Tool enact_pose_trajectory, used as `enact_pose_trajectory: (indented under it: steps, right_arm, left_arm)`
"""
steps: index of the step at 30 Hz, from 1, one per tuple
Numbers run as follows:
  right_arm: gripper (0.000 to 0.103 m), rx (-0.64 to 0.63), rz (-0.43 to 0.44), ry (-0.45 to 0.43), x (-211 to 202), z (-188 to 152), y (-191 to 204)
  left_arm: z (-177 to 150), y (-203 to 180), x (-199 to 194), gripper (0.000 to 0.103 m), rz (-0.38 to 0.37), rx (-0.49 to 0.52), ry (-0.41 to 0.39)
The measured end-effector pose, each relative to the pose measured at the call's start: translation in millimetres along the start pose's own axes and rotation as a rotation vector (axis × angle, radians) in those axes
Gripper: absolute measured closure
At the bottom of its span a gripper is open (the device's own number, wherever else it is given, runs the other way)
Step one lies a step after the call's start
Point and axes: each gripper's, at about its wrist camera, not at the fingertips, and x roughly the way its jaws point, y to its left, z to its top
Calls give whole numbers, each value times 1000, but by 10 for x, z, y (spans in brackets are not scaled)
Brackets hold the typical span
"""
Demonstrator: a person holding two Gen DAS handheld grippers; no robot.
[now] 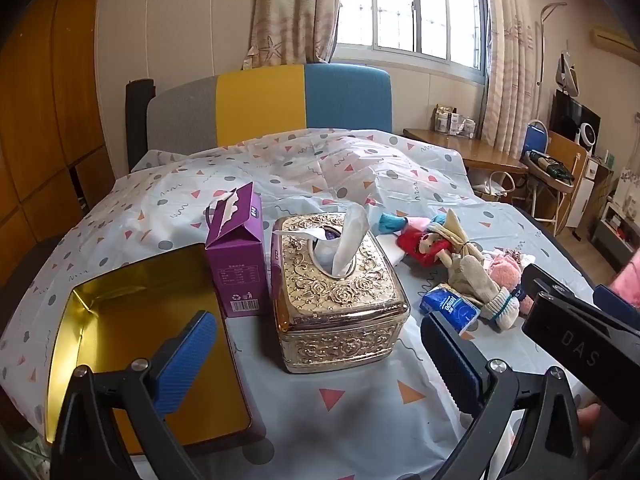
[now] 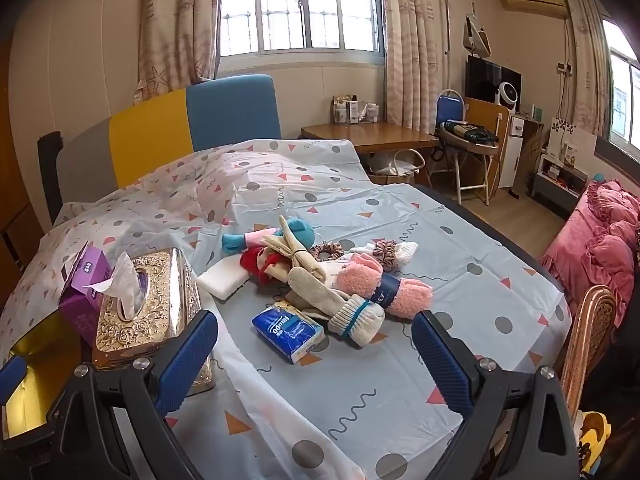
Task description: Organize soft objects
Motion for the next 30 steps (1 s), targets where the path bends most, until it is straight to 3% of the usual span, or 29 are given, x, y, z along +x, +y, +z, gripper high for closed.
enact_pose_trajectory:
  steps: [23, 30]
  right_arm:
    - [4, 10, 1, 7, 64, -29, -35]
    - [4, 20, -1, 15, 148, -8, -141]
  left_arm:
    - [-28, -54, 34, 0, 3, 21, 18]
    - [-46, -83, 63, 0, -46, 10, 2]
